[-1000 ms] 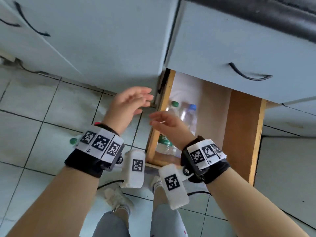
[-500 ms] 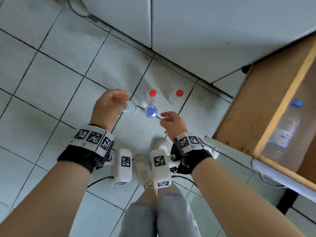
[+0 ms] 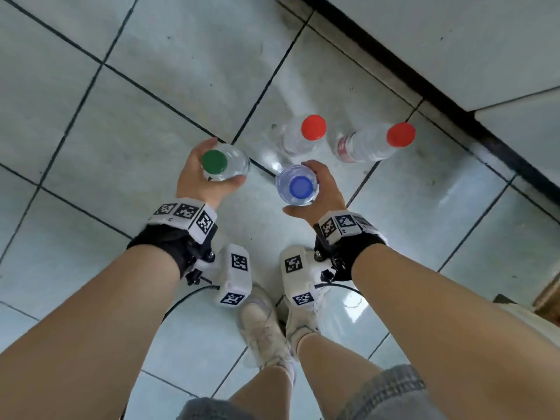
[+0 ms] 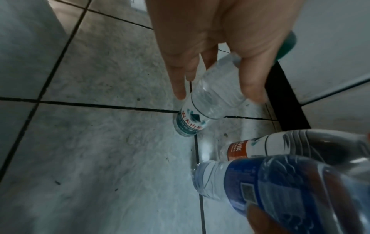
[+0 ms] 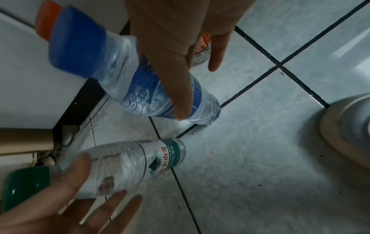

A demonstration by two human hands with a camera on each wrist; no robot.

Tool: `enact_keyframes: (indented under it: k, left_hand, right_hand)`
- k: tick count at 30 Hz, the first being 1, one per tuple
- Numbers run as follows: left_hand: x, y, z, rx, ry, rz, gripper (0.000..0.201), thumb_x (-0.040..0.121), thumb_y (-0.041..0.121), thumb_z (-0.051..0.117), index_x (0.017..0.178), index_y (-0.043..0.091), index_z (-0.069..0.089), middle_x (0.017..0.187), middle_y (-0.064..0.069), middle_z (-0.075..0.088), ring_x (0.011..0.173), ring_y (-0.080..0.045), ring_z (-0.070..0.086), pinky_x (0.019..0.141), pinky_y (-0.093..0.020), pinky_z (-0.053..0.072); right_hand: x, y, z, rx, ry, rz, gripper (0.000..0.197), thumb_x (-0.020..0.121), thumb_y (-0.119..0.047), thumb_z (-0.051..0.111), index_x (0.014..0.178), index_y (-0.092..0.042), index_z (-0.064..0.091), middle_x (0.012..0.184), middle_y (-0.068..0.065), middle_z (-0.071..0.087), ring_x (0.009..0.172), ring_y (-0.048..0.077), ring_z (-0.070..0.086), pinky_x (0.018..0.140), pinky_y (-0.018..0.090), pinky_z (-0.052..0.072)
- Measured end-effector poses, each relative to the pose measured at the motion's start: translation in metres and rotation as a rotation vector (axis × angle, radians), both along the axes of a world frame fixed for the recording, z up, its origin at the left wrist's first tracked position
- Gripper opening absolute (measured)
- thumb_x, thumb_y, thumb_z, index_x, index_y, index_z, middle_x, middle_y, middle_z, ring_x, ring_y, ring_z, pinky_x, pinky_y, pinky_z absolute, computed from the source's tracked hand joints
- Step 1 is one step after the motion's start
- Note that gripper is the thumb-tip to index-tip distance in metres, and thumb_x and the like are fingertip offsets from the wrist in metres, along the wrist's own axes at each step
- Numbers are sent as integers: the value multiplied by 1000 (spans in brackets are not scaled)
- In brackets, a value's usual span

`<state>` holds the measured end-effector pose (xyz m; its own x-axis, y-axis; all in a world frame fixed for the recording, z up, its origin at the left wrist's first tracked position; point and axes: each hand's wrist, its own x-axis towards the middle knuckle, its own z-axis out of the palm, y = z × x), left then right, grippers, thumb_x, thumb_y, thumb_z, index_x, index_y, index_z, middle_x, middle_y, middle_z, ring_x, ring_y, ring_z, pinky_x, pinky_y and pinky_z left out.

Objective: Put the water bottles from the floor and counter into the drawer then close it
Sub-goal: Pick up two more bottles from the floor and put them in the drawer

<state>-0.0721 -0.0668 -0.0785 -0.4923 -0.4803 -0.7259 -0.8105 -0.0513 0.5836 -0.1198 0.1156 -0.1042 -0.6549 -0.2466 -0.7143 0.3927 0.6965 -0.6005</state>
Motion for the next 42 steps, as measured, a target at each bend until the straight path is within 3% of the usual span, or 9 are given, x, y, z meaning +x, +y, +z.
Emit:
enact_keyframes:
  k: [3,10,17,20,23,28,34,37,42]
  left_hand:
    - [-3,5,-5,25,46,91,47,62,18,72,94,45,50,110,1,57,116,-33,57,101,-53,44]
    - [10,17,42,69,85,58,34,79,8,66,97,34,53,98,16,56,103,-17,52,104,-48,43]
    - [17,31,201,65,202,-125,34,78,23,66,111,23,57,99,10,58,99,-16,54,89,-25,43]
    - [2,37,276,33,289,-197,29,77,29,66,105,23,59,98,7,60,90,1,57,80,-6,40]
    - [-19,52,358,-25,426,-227,30,60,51,59,85,36,59,90,11,62,91,-7,58,88,-22,43]
    - [-54,90,451,77,657,-210,33,59,47,63,87,32,66,90,3,65,94,-23,62,92,-38,49]
    - [-95,176,491,284,835,-278,21,66,36,63,85,26,64,82,8,66,91,-21,62,82,-36,53]
    - [-114,240,489,347,868,-354,23,69,32,63,89,21,64,89,-1,64,96,-25,60,91,-43,50]
    - [-130,351,459,358,733,-545,19,72,29,64,91,24,63,87,12,66,91,-9,61,82,-20,48]
  right_hand:
    - [0,2,6,0,5,-8,73,68,-6,76,129,-13,36,105,-6,49,92,14,50,60,-6,35]
    - [2,10,56,3,-16,-110,57,72,-13,72,120,-7,41,96,1,50,87,20,51,87,41,47]
    - [23,40,204,-134,-59,-353,58,73,-16,73,120,-15,39,93,-4,52,87,17,53,82,34,46]
    - [30,54,277,-265,-1,-450,62,67,-16,77,119,-18,42,103,3,57,89,15,57,87,38,49]
    - [32,75,345,-409,87,-534,58,61,-19,75,112,-24,47,100,-1,62,88,8,63,86,35,50]
    - [23,116,426,-594,312,-621,55,55,-32,77,104,-25,52,91,-12,67,88,10,62,84,33,50]
    - [4,199,475,-709,511,-800,54,58,-14,76,105,-17,50,87,-15,72,84,1,65,77,18,51]
    - [-5,256,479,-613,572,-891,69,53,-38,83,108,-15,48,98,-3,65,88,4,64,80,20,50]
    - [-19,352,449,-416,561,-973,78,50,-39,83,113,-11,48,106,12,60,96,23,61,89,41,50]
